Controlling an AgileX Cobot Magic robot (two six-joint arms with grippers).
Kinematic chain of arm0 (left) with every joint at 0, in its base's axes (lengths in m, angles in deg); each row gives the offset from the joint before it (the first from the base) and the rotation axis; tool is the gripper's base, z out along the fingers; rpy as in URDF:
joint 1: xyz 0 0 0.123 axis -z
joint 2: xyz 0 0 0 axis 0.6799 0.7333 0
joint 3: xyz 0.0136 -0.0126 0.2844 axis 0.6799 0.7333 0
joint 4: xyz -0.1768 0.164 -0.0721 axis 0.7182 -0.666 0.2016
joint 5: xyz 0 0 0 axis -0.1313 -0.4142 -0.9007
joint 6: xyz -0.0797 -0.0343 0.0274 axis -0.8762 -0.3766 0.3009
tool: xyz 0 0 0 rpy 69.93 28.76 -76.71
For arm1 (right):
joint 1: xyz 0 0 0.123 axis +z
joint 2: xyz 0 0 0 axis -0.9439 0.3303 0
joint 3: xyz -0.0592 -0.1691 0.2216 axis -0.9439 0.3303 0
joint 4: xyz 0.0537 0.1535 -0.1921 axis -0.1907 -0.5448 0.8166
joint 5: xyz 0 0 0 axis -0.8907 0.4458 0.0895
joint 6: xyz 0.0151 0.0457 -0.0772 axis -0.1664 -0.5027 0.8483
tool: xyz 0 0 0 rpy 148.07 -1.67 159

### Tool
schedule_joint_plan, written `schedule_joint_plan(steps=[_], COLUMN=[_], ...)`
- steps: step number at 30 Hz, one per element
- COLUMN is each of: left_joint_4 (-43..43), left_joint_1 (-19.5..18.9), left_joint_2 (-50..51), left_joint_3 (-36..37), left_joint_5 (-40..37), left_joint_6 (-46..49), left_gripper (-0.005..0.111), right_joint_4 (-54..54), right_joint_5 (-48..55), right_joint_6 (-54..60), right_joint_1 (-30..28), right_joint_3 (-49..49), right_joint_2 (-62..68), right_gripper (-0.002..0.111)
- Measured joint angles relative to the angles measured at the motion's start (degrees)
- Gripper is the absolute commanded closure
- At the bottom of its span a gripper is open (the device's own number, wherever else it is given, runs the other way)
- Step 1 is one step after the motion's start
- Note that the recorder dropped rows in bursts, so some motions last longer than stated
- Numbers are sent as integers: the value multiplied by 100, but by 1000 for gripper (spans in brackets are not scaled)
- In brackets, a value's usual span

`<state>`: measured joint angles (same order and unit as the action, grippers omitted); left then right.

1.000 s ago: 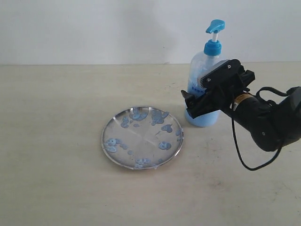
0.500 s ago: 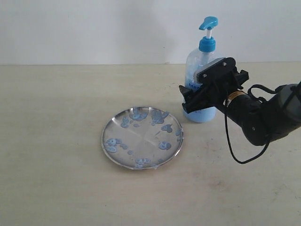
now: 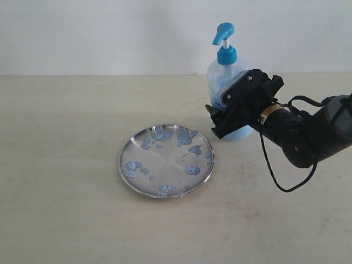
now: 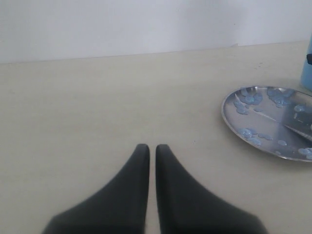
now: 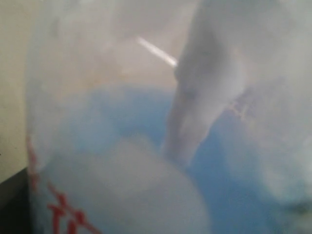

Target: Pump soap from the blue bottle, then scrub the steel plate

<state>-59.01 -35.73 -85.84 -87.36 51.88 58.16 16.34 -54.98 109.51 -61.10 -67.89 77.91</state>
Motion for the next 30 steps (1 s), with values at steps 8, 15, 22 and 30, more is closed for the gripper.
schedule_joint_plan(steps=[8,15,22,30], left_joint_4=[0,-20,1090,2224], left_joint_1=[0,0,0,0], left_joint_2=[0,0,0,0], left_joint_3=[0,0,0,0], left_joint_5=[0,25,797,1173], left_joint_6=[0,42,78,59], left_gripper=[102,102,102,102], right_joint_4=[37,62,-26,-40], right_joint_5=[58,73,73,73], right_joint_6=[784,747,-88,-594], right_joint_1=[0,0,-30,-35], right_joint_3=[0,0,0,0], right_joint_2=[0,0,0,0], right_gripper=[108,108,108,108])
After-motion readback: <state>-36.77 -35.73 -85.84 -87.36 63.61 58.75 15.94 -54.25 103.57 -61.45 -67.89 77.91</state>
